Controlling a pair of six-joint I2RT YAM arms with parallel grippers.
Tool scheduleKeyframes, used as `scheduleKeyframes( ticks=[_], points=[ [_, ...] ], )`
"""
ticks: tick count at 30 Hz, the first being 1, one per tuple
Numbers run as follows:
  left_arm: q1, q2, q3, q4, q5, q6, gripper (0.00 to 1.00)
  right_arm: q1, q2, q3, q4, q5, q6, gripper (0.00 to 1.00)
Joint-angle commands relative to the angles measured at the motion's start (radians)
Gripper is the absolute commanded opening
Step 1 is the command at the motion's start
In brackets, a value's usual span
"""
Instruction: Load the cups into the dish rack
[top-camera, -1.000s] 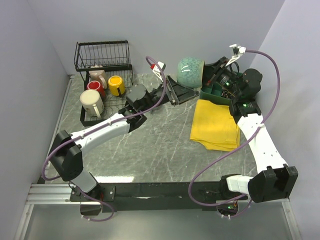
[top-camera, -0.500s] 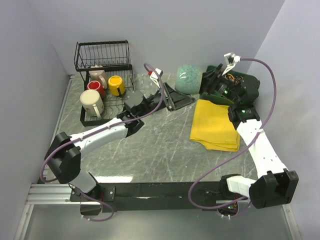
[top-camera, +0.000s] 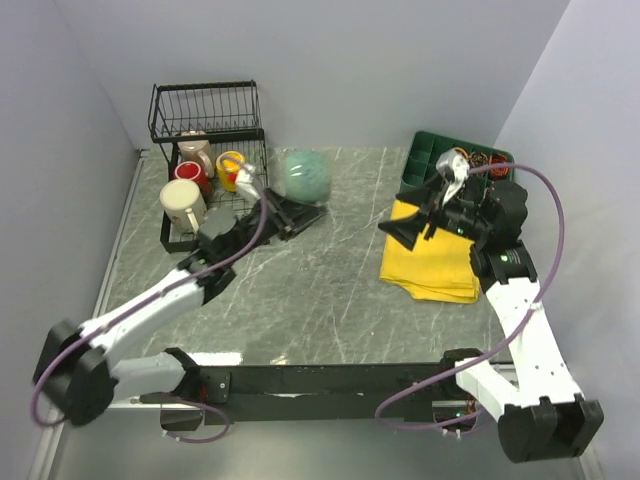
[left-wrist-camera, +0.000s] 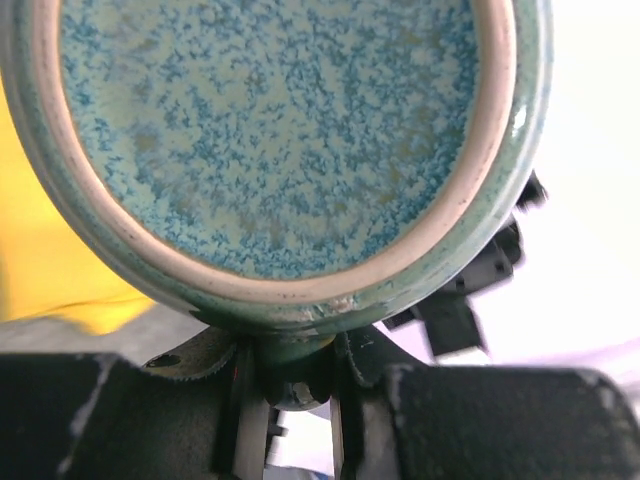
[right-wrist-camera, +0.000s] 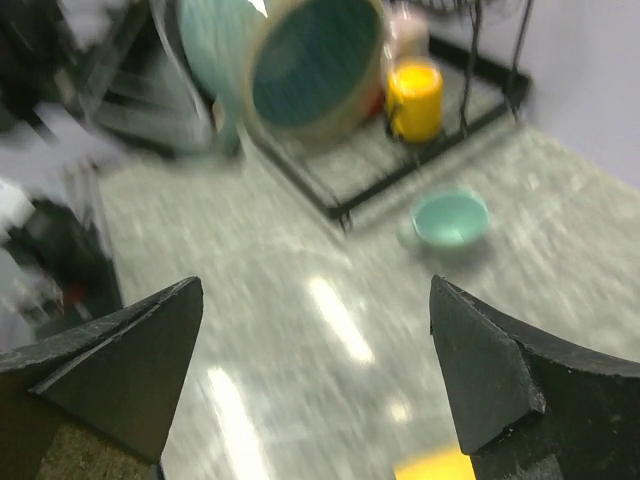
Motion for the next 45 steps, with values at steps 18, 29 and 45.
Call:
scheduleKeyframes(
  ticks=[18,29,45],
  points=[
    [0.419,-0.082,0.022,-0.532,-0.297,0.337,0.01,-0.275,0.018,-0.185,-0.329,-0.144,-0.425,1.00],
    [0.446,0.131,0.113,-0.518,-0.386,0.376,0.01,-0.313,-0.013,-0.202,-0.305,-0.167,-0.392,1.00],
    [0.447,0.380,0.277,-0.598,-0.524,0.364,0.01,-0.344,-0.013,-0.206,-0.291,-0.176,-0.373,1.00]
  ],
)
